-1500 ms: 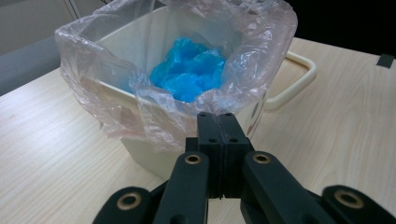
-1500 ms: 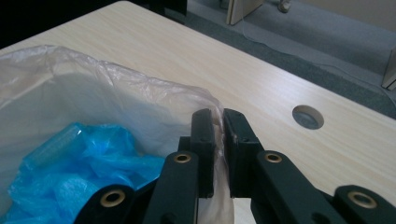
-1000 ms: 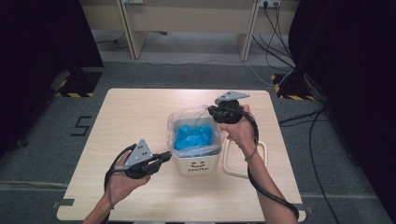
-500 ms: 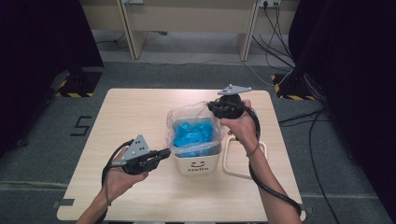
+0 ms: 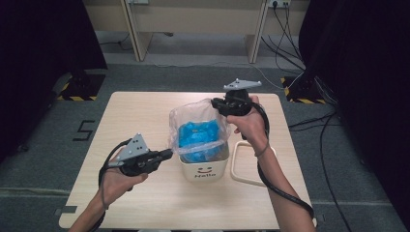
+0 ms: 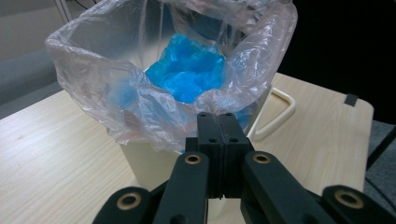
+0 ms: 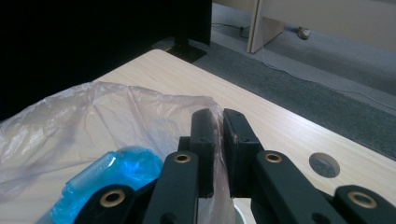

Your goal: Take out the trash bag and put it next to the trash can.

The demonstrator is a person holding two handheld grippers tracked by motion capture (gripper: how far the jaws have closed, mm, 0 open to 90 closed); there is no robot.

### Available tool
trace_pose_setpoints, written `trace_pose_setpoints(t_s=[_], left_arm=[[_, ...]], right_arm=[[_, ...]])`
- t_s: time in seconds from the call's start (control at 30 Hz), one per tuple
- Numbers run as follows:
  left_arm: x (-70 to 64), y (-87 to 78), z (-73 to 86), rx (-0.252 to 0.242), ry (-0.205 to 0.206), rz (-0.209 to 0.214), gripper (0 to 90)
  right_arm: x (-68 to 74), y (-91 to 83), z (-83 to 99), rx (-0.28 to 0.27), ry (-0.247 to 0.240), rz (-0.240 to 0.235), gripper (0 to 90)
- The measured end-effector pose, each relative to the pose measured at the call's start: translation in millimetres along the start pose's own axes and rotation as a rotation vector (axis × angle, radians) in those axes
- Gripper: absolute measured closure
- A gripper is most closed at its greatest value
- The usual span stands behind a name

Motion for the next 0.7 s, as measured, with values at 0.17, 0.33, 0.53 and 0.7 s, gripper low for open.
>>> trace_pose_setpoints(t_s=[0.17,0.33,0.53,0.7], left_arm=[[5.4,-9.2,-6.6,-0.009,0.004,-0.012,89.3],[11.4,-19.0,-10.6,-0.018,-0.013,-0.007,89.2],[19.2,-30.7,-14.5,-0.03,-0.029,-0.012,89.2],[27.6,-44.6,-21.2,-0.048,-0.029,-0.034,89.3]], right_arm=[[5.5,0.0,-13.0,-0.004,-0.005,-0.014,83.4],[17.5,2.6,-28.3,0.0,-0.028,-0.038,83.3],[33.9,9.0,-46.1,0.009,-0.063,-0.06,83.3],[44.3,11.3,-61.9,0.001,-0.07,-0.079,83.4]])
Point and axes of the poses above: each handheld gripper's, and its own axes: y roughly forward along the jaws, z roughly out of its underside, x roughly to its left, the point moved 10 cm from there along y, roughly forward along the jaws
